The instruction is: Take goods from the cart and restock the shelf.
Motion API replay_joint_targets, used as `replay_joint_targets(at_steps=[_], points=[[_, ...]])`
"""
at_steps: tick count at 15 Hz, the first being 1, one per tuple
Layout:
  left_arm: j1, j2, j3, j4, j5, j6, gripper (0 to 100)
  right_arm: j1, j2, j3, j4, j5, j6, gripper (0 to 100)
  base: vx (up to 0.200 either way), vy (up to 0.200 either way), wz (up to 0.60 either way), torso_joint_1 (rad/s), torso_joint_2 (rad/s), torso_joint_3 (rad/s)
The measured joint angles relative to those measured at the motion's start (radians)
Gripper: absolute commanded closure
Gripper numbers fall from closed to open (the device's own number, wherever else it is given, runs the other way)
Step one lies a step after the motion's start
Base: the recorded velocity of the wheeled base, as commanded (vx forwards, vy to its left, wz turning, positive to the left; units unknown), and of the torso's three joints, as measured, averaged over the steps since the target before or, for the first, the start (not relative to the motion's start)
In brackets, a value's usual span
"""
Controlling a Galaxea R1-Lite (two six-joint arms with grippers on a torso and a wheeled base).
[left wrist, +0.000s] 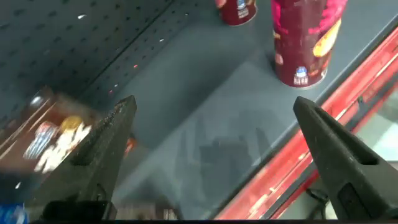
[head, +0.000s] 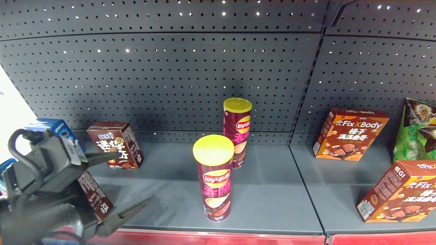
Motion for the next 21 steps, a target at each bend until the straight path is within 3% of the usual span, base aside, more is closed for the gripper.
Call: replay_joint_targets(at_steps=[4,9,10,12,19,21], points=[[-0.023,0.163,-0.052,-0.004,0.001,-0.018,0,0.000,0.000,0.000,0.000,0.001,0.001,0,0.000,0.000,0.00,0.000,0.00,0.000],[-0.039,0.315,-0.122,-0.057,0.002,-0.123,0,0.000,0.000,0.000,0.000,0.001,0.001,0,0.000,0.000,0.00,0.000,0.00,0.000],[-0.045,0.337,-0.132,-0.058,0.004,-0.161,0,0.000,0.000,0.000,0.000,0.000,0.000,0,0.000,0.000,0.00,0.000,0.00,0.000],[-0.062,0.373,-0.141,-0.060,0.008,-0.204,0,0.000,0.000,0.000,0.000,0.001,0.001,0,0.000,0.000,0.00,0.000,0.00,0.000],[-0.090,0.439,-0.142,-0.060,0.011,-0.297,0,0.000,0.000,0.000,0.000,0.000,0.000,0,0.000,0.000,0.00,0.000,0.00,0.000],[-0.094,0.450,-0.142,-0.060,0.030,-0.305,0,0.000,0.000,0.000,0.000,0.001,0.001,0,0.000,0.000,0.00,0.000,0.00,0.000]])
